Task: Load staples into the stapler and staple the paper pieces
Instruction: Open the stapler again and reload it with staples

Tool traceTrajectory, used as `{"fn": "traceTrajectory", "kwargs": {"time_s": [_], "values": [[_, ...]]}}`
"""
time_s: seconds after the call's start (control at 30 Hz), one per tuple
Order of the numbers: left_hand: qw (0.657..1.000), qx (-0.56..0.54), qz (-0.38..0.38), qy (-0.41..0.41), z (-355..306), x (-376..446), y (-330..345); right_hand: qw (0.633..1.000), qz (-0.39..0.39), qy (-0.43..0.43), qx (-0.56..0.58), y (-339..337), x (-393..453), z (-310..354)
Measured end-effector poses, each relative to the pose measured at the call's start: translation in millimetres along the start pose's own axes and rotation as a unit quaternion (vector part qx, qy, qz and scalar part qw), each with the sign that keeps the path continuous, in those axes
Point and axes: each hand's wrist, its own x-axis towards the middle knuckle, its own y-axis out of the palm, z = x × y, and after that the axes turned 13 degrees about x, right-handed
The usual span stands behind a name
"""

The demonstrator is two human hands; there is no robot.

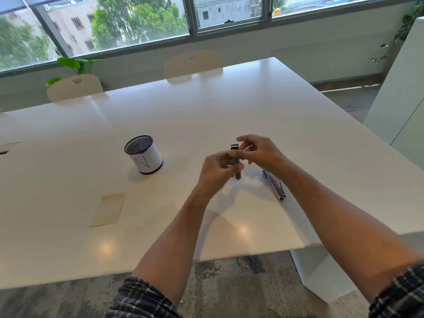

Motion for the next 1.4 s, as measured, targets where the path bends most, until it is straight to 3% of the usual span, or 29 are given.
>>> {"fn": "traceTrajectory", "kwargs": {"time_s": [0.1,0.37,0.53,0.77,1.13,1.4], "values": [[1.000,0.025,-0.006,0.009,2.5,-1.0,1.3,0.999,0.018,0.007,0.033,2.7,-3.5,-2.7],[1.000,-0.022,-0.011,0.016,3.9,1.8,4.2,0.997,-0.063,-0.009,0.039,10.3,-2.5,-3.5],[0.994,-0.092,0.052,0.004,1.0,3.8,-2.3,0.995,-0.051,-0.003,0.085,4.6,-5.4,-3.6],[0.988,-0.111,0.109,-0.023,6.7,2.0,-2.2,0.995,-0.027,0.010,0.092,-1.3,-9.6,-6.4],[0.992,-0.092,0.077,-0.039,-0.3,-3.2,-5.0,0.997,0.001,0.012,0.079,8.6,-7.9,-10.5],[0.991,-0.064,0.079,-0.086,-1.2,-13.3,-28.2,0.991,0.032,-0.038,0.128,32.9,-4.2,-2.8]]}}
